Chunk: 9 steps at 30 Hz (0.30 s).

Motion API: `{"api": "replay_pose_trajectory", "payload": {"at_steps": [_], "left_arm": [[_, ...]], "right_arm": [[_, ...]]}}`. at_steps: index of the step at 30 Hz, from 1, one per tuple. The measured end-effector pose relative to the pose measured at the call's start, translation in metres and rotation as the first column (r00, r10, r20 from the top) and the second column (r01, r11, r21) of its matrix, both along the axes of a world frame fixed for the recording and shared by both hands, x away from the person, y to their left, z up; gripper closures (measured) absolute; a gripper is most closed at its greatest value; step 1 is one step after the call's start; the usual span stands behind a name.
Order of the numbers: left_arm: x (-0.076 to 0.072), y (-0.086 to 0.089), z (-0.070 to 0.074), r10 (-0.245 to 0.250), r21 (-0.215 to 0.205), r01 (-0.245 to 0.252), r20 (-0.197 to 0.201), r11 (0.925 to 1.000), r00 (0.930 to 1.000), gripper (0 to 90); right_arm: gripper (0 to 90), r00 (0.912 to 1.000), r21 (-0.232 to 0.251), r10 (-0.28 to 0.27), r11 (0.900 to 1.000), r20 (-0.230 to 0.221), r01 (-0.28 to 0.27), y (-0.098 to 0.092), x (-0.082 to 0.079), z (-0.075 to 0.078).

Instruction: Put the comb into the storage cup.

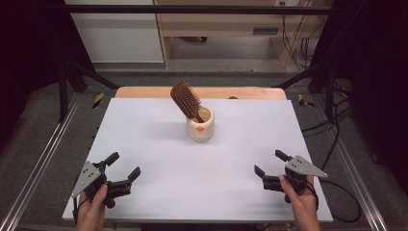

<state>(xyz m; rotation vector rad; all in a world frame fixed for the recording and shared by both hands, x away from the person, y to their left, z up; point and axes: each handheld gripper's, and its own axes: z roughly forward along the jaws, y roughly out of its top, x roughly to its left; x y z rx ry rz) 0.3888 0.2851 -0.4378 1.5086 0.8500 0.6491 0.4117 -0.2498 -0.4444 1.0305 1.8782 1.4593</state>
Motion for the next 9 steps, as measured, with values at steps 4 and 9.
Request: {"api": "replay_pose_trajectory", "payload": {"at_steps": [4, 9], "left_arm": [[-0.0002, -0.0026, -0.0049, -0.008, 0.001, 0.008, -0.016, 1.0, 0.9998, 3.2], [0.0004, 0.0007, -0.0065, 0.039, -0.016, -0.039, -0.016, 0.9991, 0.9991, 3.3]], "right_arm": [[4.5, 0.9999, 0.004, 0.011, 1.0, 0.004, -0.011, -0.0001, -0.0002, -0.0008], [4.5, 0.9998, 0.017, 0.019, 1.0, 0.004, -0.019, 0.0003, -0.0002, -0.0013]]}}
